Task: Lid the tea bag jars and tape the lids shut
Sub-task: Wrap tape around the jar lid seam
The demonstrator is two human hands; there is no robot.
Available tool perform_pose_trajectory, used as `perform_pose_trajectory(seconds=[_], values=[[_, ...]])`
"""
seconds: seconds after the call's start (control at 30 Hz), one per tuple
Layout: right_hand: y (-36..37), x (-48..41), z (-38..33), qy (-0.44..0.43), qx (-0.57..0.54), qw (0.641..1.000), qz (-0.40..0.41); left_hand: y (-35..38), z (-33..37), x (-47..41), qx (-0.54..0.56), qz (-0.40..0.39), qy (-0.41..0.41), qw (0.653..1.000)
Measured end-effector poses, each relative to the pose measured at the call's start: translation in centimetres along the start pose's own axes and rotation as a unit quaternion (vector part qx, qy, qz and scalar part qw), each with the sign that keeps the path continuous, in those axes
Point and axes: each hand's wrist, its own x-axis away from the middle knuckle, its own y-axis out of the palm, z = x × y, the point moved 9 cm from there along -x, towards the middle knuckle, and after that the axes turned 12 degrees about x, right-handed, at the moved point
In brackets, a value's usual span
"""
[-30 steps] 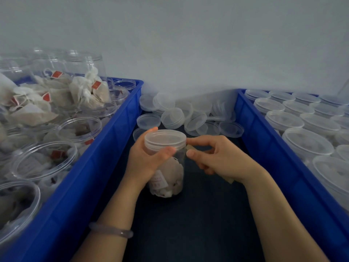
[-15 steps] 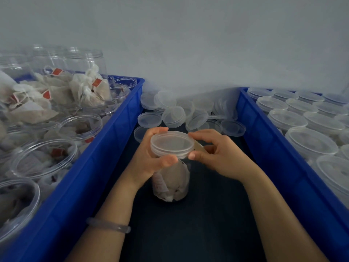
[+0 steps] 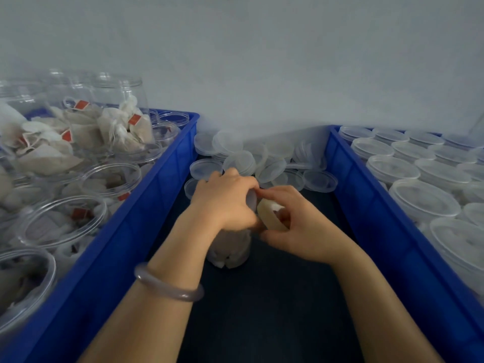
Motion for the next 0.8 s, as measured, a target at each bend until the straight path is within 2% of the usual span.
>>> perform_pose_trajectory(seconds=[0.07, 0.13, 0.2, 0.3, 0.4, 0.57, 0.67, 0.8], values=[[0.8, 0.2, 2.1, 0.101, -0.036, 0.994, -0.033, -0.2, 0.0, 0.0, 0.015, 0.023, 0.000, 1.000], [2.6, 0.2, 2.8, 0.154, -0.032, 0.982, -0.100, -0.1, 0.1, -0.2, 0.021, 0.027, -0.012, 0.999], [2.8, -0.4, 2.3, 0.137, 0.025, 0.985, -0.103, 0.3, 0.1, -0.6, 0.019, 0.006, -0.028, 0.999], [0.9, -1.1, 1.5, 0.100, 0.136, 0.985, -0.031, 0.7, 0.1, -1.0, -0.001, -0.057, -0.043, 0.997], [-0.5, -1.2, 1.5, 0.065, 0.183, 0.981, -0.001, 0.8, -0.1, -1.0, 0.005, -0.108, -0.038, 0.993], [-0.6, -0.5, 2.2, 0.059, 0.108, 0.992, -0.039, 0.5, 0.1, -0.3, 0.015, -0.119, 0.001, 0.993], [-0.9, 0.2, 1.6, 0.008, 0.040, 0.998, -0.043, 0.3, 0.0, 0.0, 0.037, -0.123, 0.009, 0.992], [-1.4, 0.1, 1.3, -0.021, 0.044, 0.999, 0.019, 0.3, 0.0, 0.1, 0.042, -0.118, 0.026, 0.992]])
